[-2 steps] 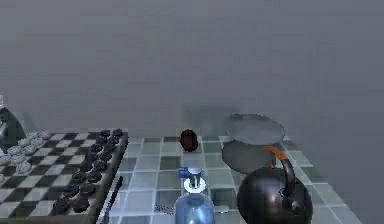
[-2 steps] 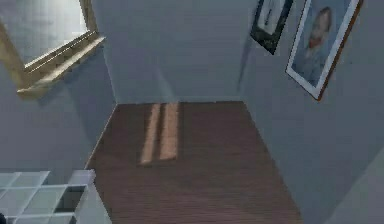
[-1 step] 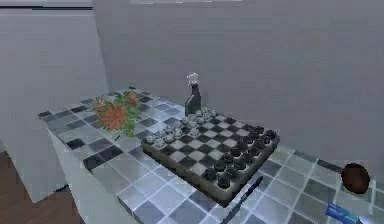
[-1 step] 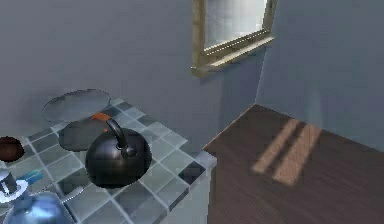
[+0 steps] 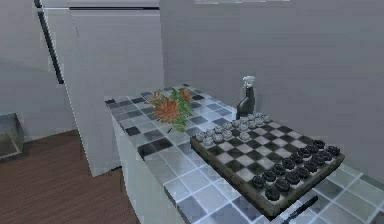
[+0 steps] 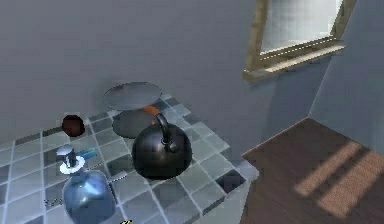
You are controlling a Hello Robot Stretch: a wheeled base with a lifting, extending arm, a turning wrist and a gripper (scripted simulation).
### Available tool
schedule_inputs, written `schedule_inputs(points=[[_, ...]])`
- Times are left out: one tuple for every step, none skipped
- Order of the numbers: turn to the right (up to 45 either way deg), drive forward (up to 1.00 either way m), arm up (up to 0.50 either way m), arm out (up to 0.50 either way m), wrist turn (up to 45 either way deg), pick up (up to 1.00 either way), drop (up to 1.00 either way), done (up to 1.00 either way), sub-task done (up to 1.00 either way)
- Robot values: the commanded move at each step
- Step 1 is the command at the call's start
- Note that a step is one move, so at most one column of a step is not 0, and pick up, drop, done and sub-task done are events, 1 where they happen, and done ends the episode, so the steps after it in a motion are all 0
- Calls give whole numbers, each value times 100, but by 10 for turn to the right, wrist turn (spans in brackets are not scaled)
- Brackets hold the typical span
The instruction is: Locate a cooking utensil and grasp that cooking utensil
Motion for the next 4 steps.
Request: schedule_inputs(points=[[0, 0, 50, 0, 0, 0, 0, 0, 0], [0, 0, 38, 0, 0, 0, 0, 0, 0], [0, 0, 0, 8, 0, 0, 0, 0, 0], [0, 0, 0, 0, 450, 0, 0, 0, 0]])
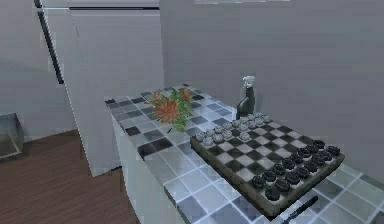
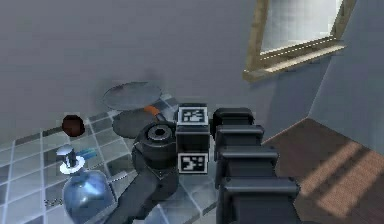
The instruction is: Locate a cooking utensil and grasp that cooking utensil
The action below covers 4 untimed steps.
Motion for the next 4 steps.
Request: schedule_inputs(points=[[0, 0, 0, 0, 450, 0, 0, 0, 0], [0, 0, 0, 0, 450, 0, 0, 0, 0], [0, 0, 0, 0, 300, 0, 0, 0, 0], [0, 0, -16, 0, 0, 0, 0, 0, 0]])
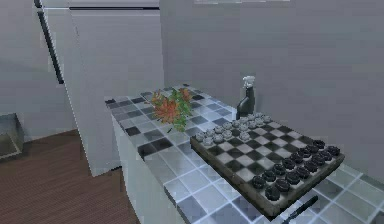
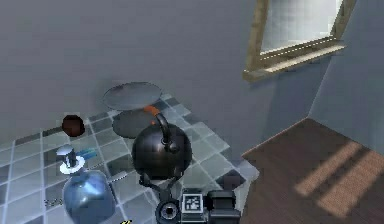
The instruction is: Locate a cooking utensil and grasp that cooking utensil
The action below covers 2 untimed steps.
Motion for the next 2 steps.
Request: schedule_inputs(points=[[0, 0, 0, 0, 0, 100, 0, 0, 0], [0, 0, 10, 0, 0, 0, 0, 0, 0]])
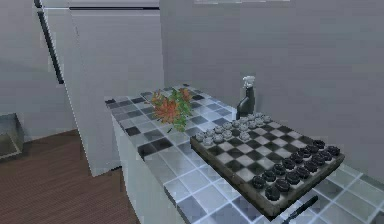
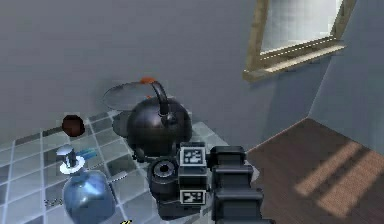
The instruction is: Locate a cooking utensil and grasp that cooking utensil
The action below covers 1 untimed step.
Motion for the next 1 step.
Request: schedule_inputs(points=[[0, 0, 0, 0, 0, 0, 0, 100, 0]])
